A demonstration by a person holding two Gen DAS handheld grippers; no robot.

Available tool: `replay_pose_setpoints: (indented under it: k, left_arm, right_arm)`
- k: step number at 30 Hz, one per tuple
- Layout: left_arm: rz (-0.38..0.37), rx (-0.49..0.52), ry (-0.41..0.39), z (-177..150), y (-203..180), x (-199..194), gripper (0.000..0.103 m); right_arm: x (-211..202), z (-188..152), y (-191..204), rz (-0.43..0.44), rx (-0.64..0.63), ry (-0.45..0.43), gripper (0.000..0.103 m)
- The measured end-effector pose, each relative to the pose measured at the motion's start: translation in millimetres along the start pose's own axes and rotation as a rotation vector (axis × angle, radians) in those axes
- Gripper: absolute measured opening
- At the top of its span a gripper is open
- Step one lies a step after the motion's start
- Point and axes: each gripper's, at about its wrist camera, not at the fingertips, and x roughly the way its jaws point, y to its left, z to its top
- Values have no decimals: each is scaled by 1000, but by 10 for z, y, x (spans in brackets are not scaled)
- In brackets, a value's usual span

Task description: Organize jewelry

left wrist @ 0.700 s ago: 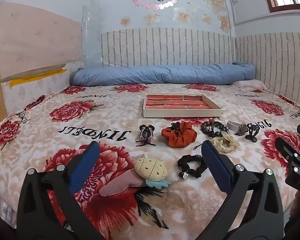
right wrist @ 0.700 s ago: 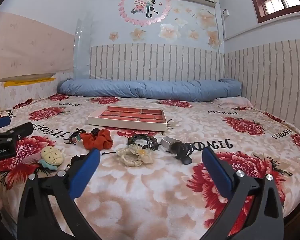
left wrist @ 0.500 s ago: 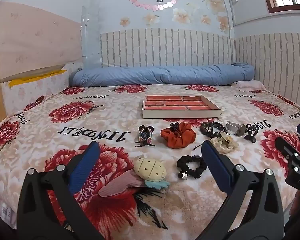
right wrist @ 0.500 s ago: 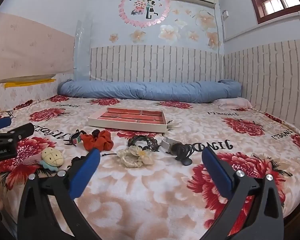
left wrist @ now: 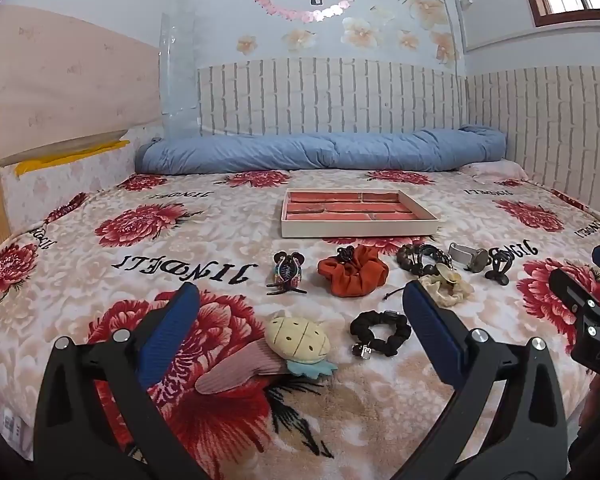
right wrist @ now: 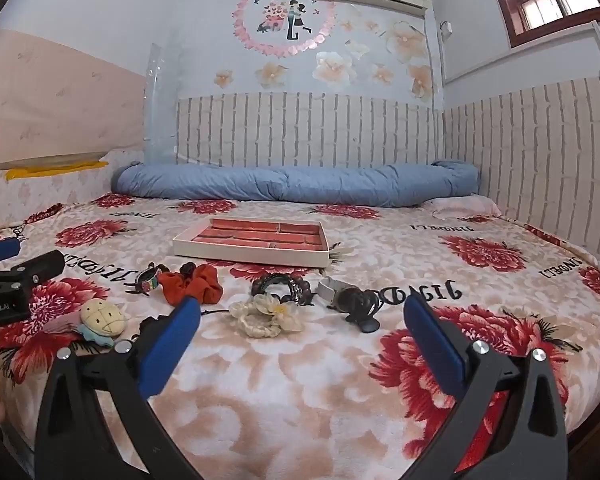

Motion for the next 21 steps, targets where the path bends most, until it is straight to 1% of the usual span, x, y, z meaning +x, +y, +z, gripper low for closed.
replay_pose_setpoints:
  k: [21]
  left_arm:
    - [-3, 4, 5, -12, -18, 14, 98]
  right_arm:
    - [-4, -18, -21, -9, 4, -2, 99]
